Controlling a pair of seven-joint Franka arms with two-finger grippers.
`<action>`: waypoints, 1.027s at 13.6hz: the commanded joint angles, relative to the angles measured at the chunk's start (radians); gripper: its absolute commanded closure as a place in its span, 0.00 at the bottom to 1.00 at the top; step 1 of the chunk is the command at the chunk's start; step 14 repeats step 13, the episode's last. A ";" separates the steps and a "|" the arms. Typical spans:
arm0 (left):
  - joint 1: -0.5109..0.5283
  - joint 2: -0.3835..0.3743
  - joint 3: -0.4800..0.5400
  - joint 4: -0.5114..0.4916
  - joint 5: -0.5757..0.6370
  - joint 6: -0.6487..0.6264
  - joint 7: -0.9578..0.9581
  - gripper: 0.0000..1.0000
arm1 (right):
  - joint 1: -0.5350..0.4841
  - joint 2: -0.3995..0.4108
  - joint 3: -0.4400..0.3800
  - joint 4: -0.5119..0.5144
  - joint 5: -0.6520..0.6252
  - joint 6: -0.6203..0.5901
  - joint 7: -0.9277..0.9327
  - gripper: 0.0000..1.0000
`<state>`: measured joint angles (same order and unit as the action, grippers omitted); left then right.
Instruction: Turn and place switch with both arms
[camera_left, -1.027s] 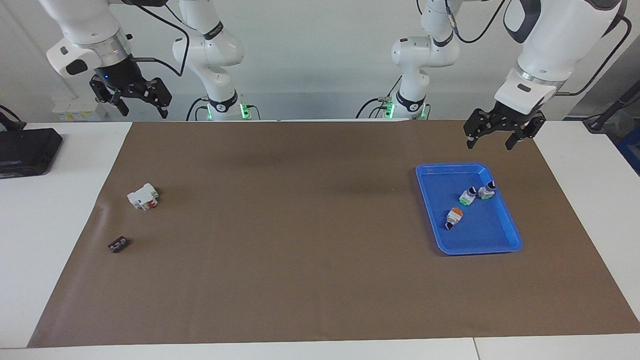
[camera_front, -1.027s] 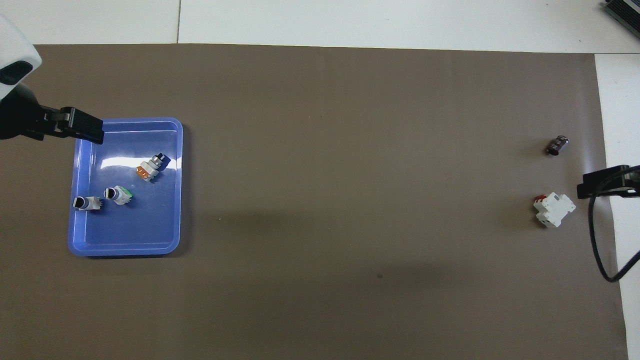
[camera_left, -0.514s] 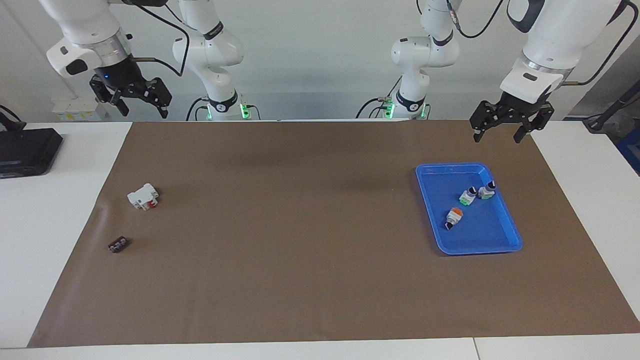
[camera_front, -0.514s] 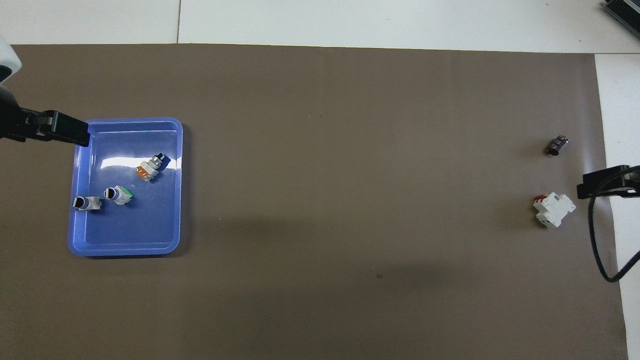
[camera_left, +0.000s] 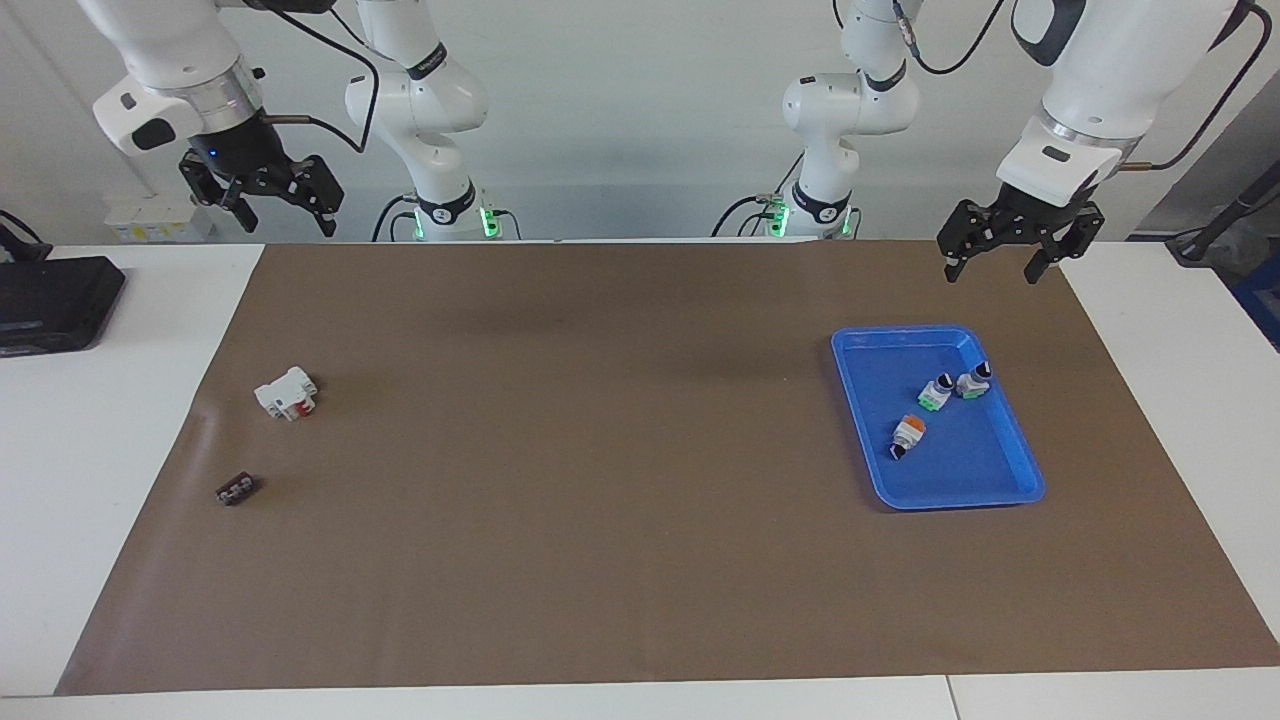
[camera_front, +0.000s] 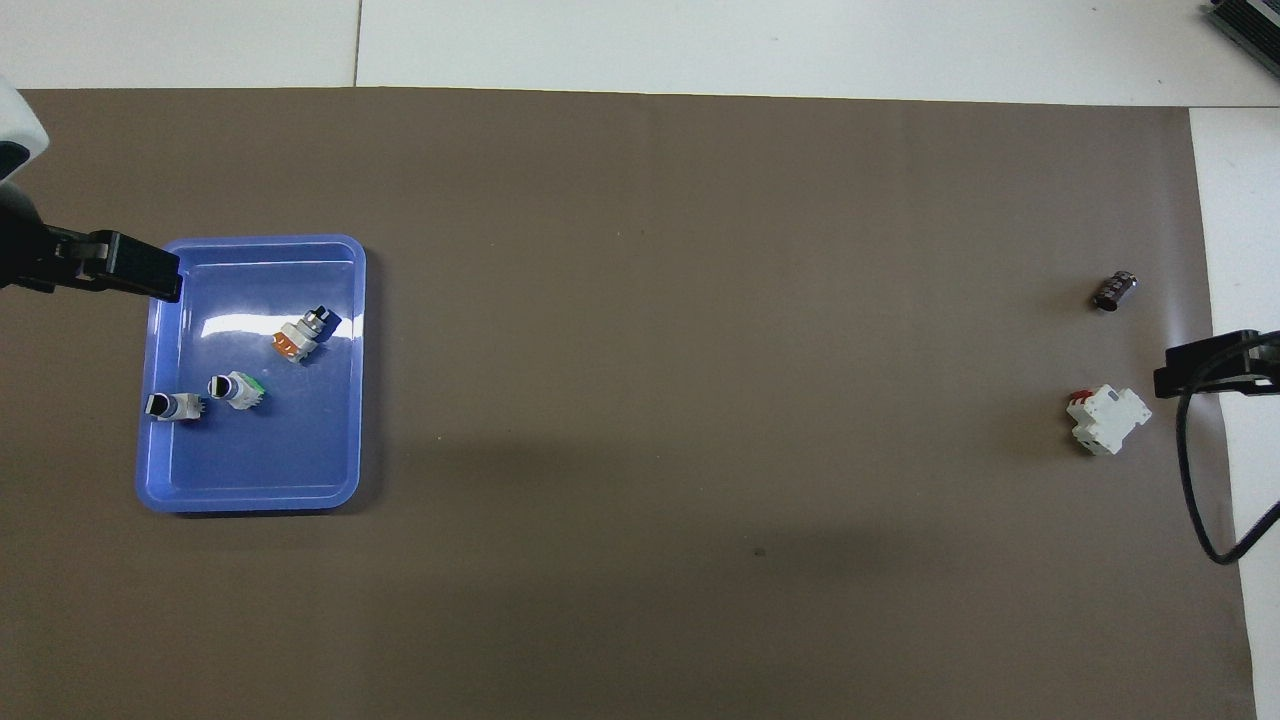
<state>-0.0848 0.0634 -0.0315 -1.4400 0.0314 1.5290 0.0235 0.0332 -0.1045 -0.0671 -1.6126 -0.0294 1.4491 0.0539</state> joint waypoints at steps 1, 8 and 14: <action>0.000 -0.031 0.007 -0.034 0.016 -0.015 0.015 0.00 | -0.006 -0.015 0.003 -0.009 0.019 -0.013 0.000 0.00; 0.011 -0.036 0.010 -0.040 0.018 -0.044 0.019 0.00 | -0.006 -0.015 0.003 -0.009 0.019 -0.013 0.000 0.00; 0.011 -0.043 0.005 -0.043 0.016 -0.061 0.019 0.00 | -0.006 -0.015 0.003 -0.009 0.017 -0.013 0.000 0.00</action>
